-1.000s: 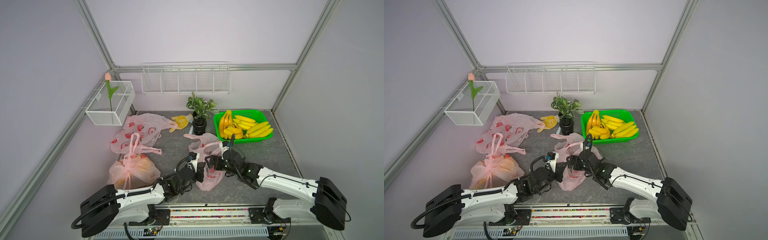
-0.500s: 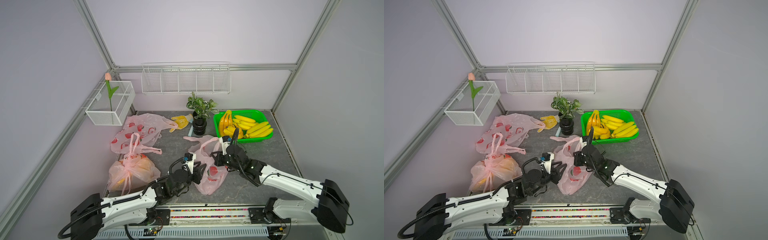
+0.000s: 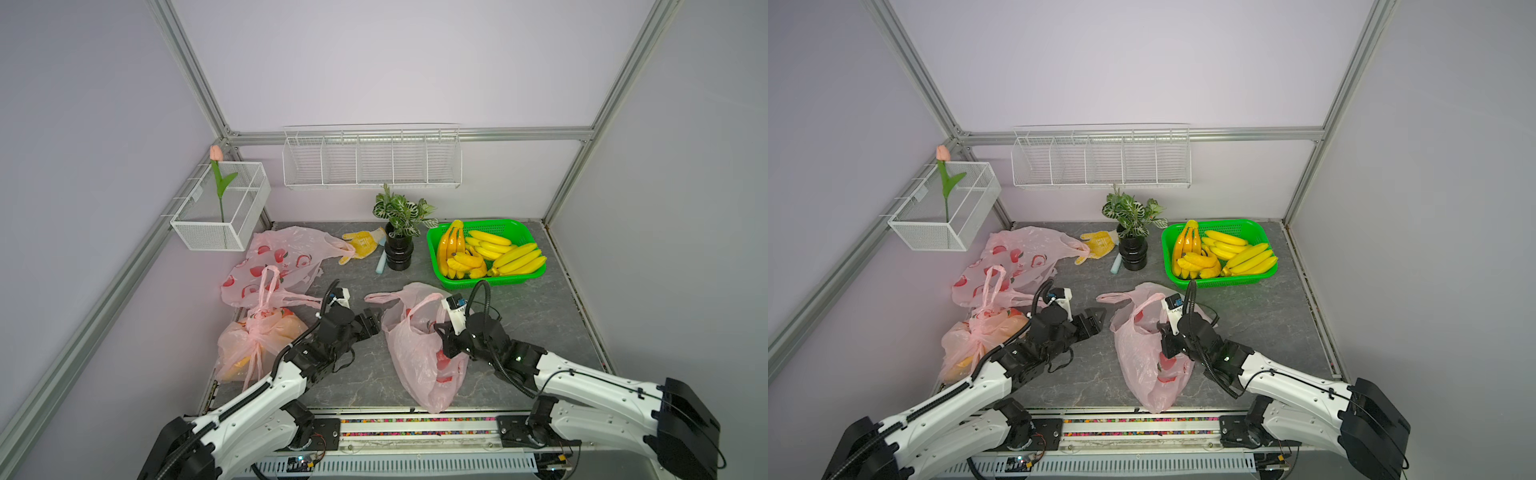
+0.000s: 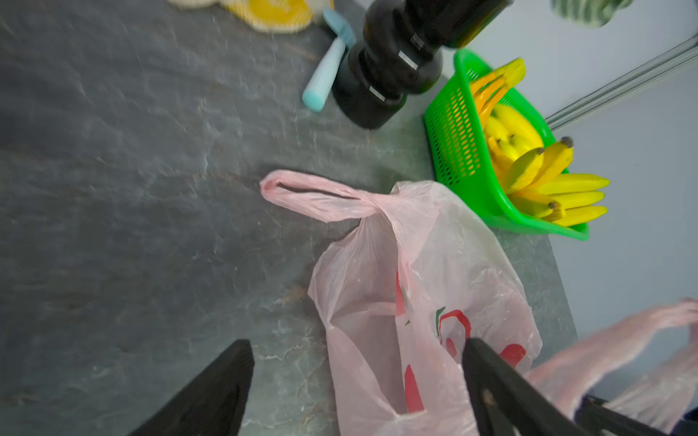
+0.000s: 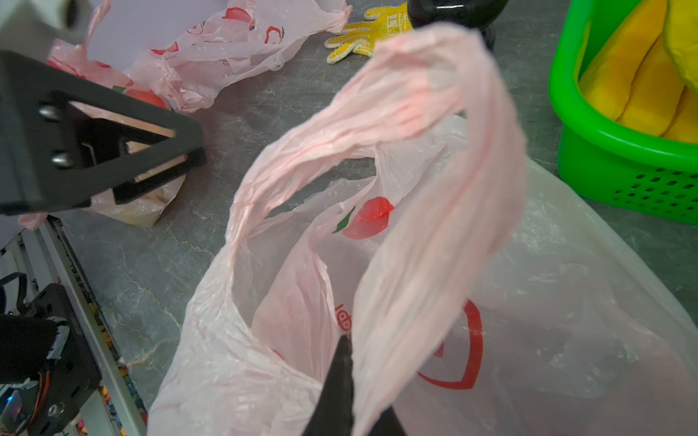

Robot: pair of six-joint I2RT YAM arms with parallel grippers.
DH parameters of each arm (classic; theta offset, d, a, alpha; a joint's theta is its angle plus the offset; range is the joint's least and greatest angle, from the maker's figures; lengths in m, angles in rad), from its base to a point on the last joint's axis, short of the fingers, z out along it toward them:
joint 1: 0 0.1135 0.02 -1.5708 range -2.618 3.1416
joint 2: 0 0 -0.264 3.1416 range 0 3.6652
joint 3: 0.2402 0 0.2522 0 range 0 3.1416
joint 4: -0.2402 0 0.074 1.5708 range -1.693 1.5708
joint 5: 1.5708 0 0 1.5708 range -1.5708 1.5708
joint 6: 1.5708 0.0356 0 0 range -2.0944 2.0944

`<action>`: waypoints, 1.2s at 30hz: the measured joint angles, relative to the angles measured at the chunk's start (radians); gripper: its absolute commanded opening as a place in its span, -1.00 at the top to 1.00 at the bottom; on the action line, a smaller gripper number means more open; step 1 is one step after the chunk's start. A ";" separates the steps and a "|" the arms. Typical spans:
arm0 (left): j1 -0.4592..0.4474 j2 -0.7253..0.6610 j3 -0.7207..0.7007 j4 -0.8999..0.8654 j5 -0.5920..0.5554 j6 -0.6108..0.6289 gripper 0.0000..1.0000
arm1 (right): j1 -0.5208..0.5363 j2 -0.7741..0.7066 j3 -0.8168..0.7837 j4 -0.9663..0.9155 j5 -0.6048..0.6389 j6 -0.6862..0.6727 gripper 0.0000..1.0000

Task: Place the banana into a plastic bag & tie a knot
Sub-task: Pick up the plastic bag at the center of the board.

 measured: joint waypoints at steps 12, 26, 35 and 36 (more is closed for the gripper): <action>0.002 0.226 0.090 -0.082 0.157 -0.188 -0.37 | 0.033 0.031 -0.001 0.053 0.063 -0.058 0.85; 0.003 0.375 0.071 0.053 0.230 -0.292 1.00 | 0.039 0.045 -0.001 0.076 0.079 -0.066 0.83; 0.073 0.180 0.206 -0.127 0.073 -0.150 1.00 | 0.039 0.030 0.004 0.075 0.085 -0.066 0.47; 0.092 0.135 0.235 -0.151 0.029 -0.119 1.00 | 0.039 0.030 0.011 0.075 0.078 -0.068 0.36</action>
